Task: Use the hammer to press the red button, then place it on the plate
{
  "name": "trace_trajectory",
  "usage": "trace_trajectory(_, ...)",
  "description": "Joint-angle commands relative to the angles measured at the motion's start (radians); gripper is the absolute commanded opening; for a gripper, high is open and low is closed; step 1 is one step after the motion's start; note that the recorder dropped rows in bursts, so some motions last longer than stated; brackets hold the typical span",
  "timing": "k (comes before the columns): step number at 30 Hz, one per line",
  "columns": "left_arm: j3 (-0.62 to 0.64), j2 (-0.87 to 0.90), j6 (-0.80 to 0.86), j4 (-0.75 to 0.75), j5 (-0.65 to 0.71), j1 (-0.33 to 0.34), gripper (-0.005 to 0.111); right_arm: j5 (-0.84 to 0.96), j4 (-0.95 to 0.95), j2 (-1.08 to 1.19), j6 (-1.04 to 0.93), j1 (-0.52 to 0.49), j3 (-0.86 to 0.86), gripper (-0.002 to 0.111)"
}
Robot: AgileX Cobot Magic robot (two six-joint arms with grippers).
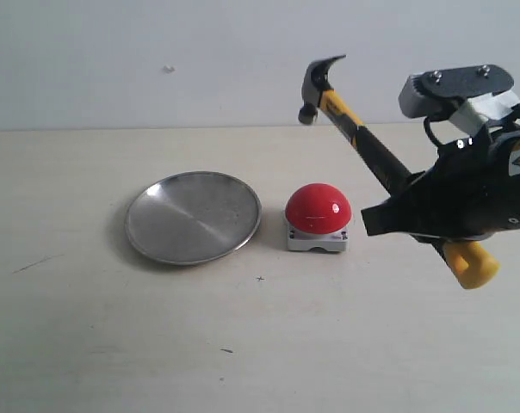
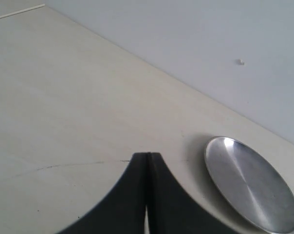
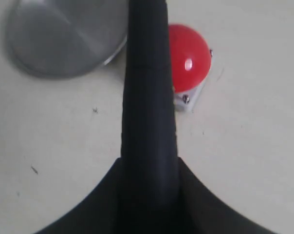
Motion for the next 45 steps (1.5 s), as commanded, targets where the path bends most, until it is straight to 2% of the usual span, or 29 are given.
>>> trace_trajectory(1, 0.003, -0.005, 0.006, -0.007, 0.001, -0.002, 0.000, -0.054, 0.016, 0.007, -0.064, 0.001, 0.006, 0.000)
trace_trajectory(9, 0.003, -0.005, 0.006, -0.007, 0.001, -0.002, 0.000, 0.077, -0.002, 0.013, -0.086, 0.001, -0.017, 0.000)
trace_trajectory(16, 0.003, -0.005, 0.006, -0.007, 0.001, -0.002, 0.000, 0.308, -0.075, 0.016, -0.026, 0.001, -0.183, 0.000)
trace_trajectory(22, 0.003, -0.005, 0.006, -0.007, 0.001, -0.002, 0.000, 0.352, -0.068, 0.053, -0.016, 0.001, -0.209, 0.000)
trace_trajectory(37, 0.003, -0.005, 0.006, -0.007, 0.001, -0.002, 0.000, 0.217, -0.073, 0.082, 0.012, 0.001, -0.156, 0.000)
trace_trajectory(42, 0.003, -0.005, 0.006, -0.007, 0.001, -0.002, 0.000, 0.108, -0.154, 0.063, 0.076, 0.001, -0.156, 0.000)
trace_trajectory(45, 0.003, -0.005, 0.006, -0.007, 0.001, -0.002, 0.000, 0.112, -0.182, 0.044, 0.094, -0.009, -0.178, 0.000)
